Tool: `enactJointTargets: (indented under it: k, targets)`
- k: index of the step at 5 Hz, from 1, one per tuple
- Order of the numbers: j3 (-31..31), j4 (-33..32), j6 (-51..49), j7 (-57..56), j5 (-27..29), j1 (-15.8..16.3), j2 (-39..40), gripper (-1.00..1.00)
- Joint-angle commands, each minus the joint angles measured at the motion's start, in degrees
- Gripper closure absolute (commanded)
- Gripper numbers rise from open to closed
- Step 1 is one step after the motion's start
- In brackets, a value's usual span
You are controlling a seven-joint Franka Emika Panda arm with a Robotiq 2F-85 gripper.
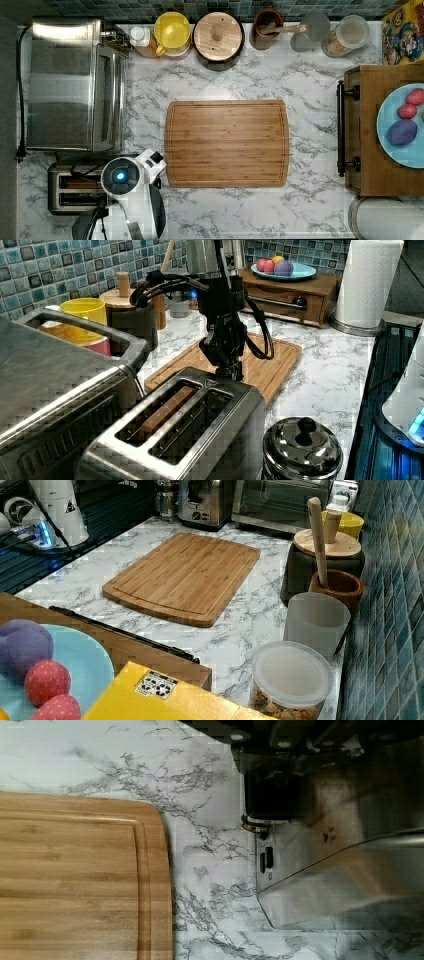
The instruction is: Turn on the toaster.
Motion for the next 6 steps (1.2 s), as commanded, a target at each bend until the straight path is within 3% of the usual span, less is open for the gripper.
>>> enactJointTargets:
  k: [1,2,4,6]
  targets:
    - [-2.47,-7.0,6.98,-8.06,5.05,-1.37,10.03,1.0]
    - [-1.44,-5.98,8.72,-8.22,4.72,-0.04,15.8,1.0]
    - [-0.93,-5.06,8.19,-3.51,0.26,0.53,15.12,1.0]
    - [-0.55,-5.03,8.21,-3.44,0.16,0.14,15.14,1.0]
